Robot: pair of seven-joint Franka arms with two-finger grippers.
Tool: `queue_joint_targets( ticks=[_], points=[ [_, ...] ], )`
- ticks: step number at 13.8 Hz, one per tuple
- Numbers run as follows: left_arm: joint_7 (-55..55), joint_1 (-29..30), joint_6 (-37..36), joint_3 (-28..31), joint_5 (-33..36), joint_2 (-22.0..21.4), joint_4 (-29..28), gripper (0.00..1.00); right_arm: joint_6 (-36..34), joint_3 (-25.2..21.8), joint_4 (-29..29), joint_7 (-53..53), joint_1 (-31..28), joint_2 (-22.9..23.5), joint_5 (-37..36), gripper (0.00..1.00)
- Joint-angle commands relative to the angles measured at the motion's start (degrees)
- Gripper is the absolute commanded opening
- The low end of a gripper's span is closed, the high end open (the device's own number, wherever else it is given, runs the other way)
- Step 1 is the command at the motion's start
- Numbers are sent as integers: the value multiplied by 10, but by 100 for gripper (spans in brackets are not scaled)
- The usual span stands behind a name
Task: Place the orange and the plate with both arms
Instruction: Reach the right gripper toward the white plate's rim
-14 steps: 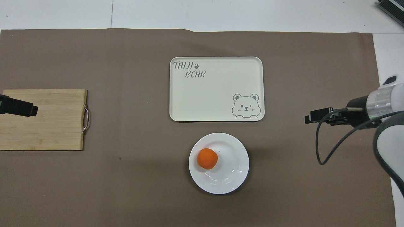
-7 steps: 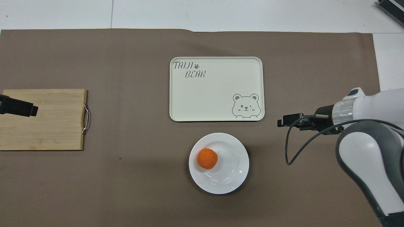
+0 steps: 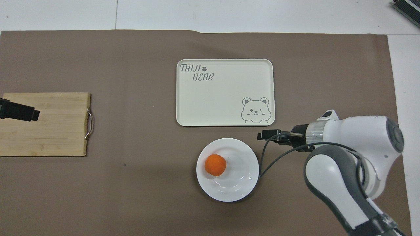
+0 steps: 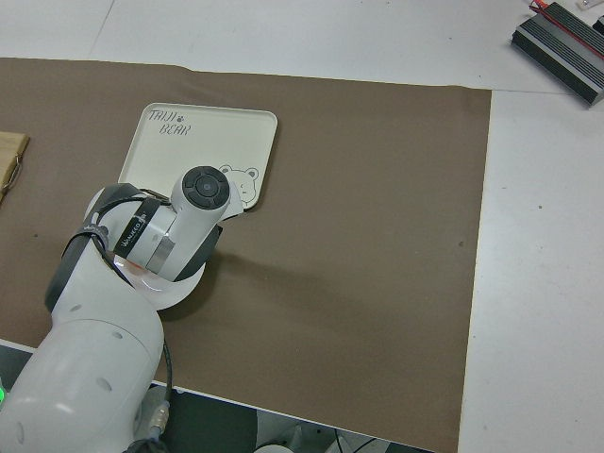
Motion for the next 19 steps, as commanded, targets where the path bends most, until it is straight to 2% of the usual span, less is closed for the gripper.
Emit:
queue_joint_targets(
  ticks=[1, 4, 7, 10, 14, 19],
  points=[
    [4, 9, -7, -6, 7, -9, -9, 100, 8, -2, -14, -46, -9, -8, 21, 100],
    [4, 9, -7, -6, 7, -9, -9, 100, 5, -2, -50, -92, -30, -26, 21, 100],
    [4, 9, -7, -6, 7, -9, -9, 100, -7, -2, -79, -118, -30, -51, 67, 100],
    [4, 9, -7, -6, 7, -9, -9, 100, -27, -2, -108, -123, -31, -72, 79, 100],
    [4, 9, -7, -6, 7, -9, -9, 100, -25, -2, -131, -185, -25, -67, 155, 100],
    [4, 9, -7, -6, 7, -9, -9, 100, -25, -1, -145, -189, -16, -66, 171, 100]
  ],
)
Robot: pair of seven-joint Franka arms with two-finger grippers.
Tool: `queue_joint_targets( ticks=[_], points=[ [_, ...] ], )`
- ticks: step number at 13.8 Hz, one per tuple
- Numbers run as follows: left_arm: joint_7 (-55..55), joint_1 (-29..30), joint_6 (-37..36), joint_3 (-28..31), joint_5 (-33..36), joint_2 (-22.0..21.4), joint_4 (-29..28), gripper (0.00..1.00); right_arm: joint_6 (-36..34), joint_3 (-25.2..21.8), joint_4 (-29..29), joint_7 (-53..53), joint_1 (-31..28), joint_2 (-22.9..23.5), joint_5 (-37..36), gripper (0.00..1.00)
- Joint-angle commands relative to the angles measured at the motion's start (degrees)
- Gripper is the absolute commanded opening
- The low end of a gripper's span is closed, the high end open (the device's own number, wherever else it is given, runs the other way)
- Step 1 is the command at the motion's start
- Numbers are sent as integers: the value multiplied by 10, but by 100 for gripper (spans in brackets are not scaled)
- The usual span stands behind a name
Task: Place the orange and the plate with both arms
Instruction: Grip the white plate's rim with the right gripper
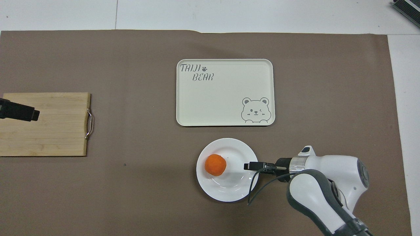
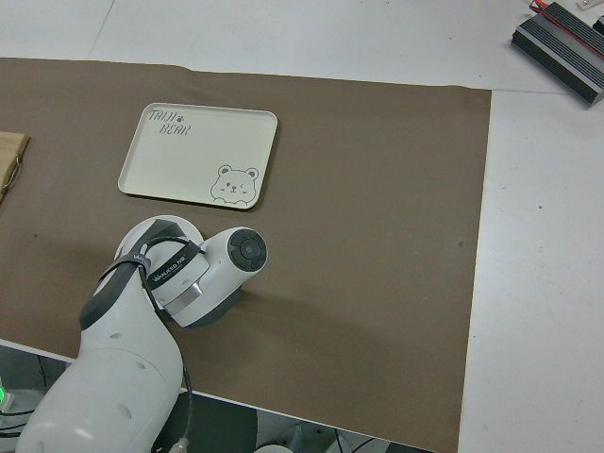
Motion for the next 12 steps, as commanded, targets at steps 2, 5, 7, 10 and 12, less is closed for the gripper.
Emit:
queue_joint_targets(
  ticks=[2, 5, 7, 10, 12],
  points=[
    [4, 9, -7, -6, 7, -9, -9, 100, -1, 1, -20, -20, 11, -12, 38, 100],
    [4, 9, -7, -6, 7, -9, -9, 100, 1, 1, -26, -21, 14, -11, 38, 100],
    [4, 9, -7, -6, 7, -9, -9, 100, 3, 1, -28, -21, 15, -9, 39, 100],
    [4, 9, -7, -6, 7, -9, -9, 100, 2, 1, -31, -21, 15, -9, 39, 71],
    [4, 9, -7, -6, 7, -9, -9, 100, 3, 1, -31, -19, 15, -9, 39, 50]
  ],
)
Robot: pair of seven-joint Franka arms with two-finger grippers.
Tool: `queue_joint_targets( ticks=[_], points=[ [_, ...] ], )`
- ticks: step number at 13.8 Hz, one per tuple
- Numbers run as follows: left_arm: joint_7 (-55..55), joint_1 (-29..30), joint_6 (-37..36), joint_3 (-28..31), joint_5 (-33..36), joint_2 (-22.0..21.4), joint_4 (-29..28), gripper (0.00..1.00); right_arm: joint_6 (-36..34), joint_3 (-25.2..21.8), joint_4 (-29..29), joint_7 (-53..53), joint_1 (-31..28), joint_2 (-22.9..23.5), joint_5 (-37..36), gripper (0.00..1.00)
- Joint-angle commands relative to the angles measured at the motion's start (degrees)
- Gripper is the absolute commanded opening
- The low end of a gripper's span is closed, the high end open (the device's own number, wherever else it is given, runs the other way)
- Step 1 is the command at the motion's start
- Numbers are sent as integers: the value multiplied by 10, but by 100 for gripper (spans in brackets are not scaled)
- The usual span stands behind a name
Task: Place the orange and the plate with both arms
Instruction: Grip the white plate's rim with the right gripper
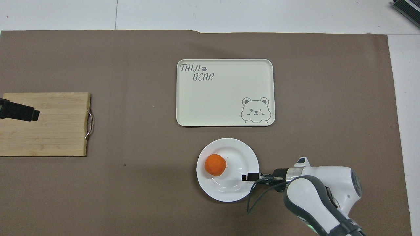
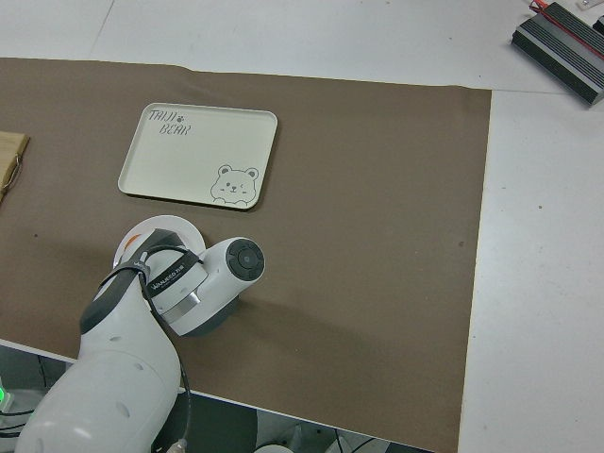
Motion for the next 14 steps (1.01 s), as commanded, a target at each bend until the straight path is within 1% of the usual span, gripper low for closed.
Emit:
queue_joint_targets(
  ticks=[1, 5, 6, 7, 14],
  points=[
    [4, 9, -6, -6, 7, -9, -9, 100, 3, 1, -8, -20, 2, -9, 22, 42],
    [4, 9, -6, -6, 7, -9, -9, 100, 4, 1, -4, -27, 2, 0, 22, 14],
    [4, 9, -6, -6, 7, -9, -9, 100, 4, 1, -3, -35, 1, 1, 22, 4],
    [4, 9, -6, -6, 7, -9, -9, 100, 5, 0, -1, -41, 1, 5, 22, 0],
    [4, 9, -6, -6, 7, -9, -9, 100, 8, 0, 35, -42, 0, 28, 22, 0]
  ],
)
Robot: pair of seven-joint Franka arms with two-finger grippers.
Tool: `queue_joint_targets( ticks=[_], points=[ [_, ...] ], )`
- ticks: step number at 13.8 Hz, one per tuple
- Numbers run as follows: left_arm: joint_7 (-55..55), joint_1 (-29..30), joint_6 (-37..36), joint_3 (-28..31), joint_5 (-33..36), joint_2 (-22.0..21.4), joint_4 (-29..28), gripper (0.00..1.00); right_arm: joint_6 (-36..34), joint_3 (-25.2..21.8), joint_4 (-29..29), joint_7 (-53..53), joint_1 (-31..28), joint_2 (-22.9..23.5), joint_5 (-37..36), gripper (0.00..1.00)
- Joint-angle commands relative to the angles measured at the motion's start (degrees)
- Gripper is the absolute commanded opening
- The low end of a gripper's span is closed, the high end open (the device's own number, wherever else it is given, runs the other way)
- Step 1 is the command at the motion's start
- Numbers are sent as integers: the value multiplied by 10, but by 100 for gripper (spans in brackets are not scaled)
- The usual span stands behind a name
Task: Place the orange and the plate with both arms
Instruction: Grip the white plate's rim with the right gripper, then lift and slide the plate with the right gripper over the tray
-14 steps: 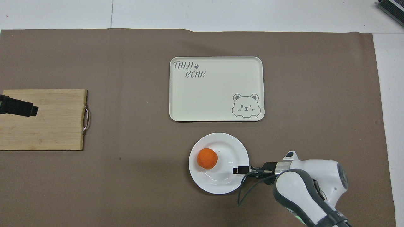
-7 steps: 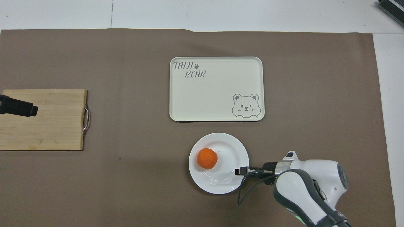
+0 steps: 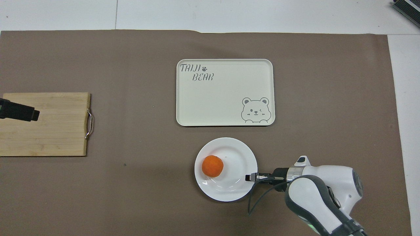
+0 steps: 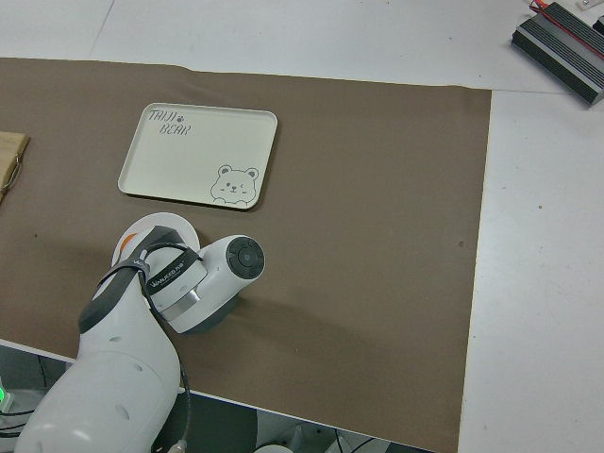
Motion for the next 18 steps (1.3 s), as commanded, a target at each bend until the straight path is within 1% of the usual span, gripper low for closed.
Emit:
queue_joint_targets(
  ticks=[1, 8, 10, 15, 18],
  points=[
    [4, 9, -6, -6, 7, -9, -9, 100, 9, 2, 24, -22, 0, 28, 16, 0],
    [4, 9, -6, -6, 7, -9, -9, 100, -9, 1, 52, -4, -7, 24, 18, 0],
    [4, 9, -6, -6, 7, -9, -9, 100, -37, -5, 63, 6, -12, 20, 18, 0],
    [4, 9, -6, -6, 7, -9, -9, 100, -95, -5, 80, 7, -52, 13, 18, 0],
    [4, 9, -6, -6, 7, -9, -9, 100, -131, -5, 103, 7, -75, 12, 18, 0]
  ],
)
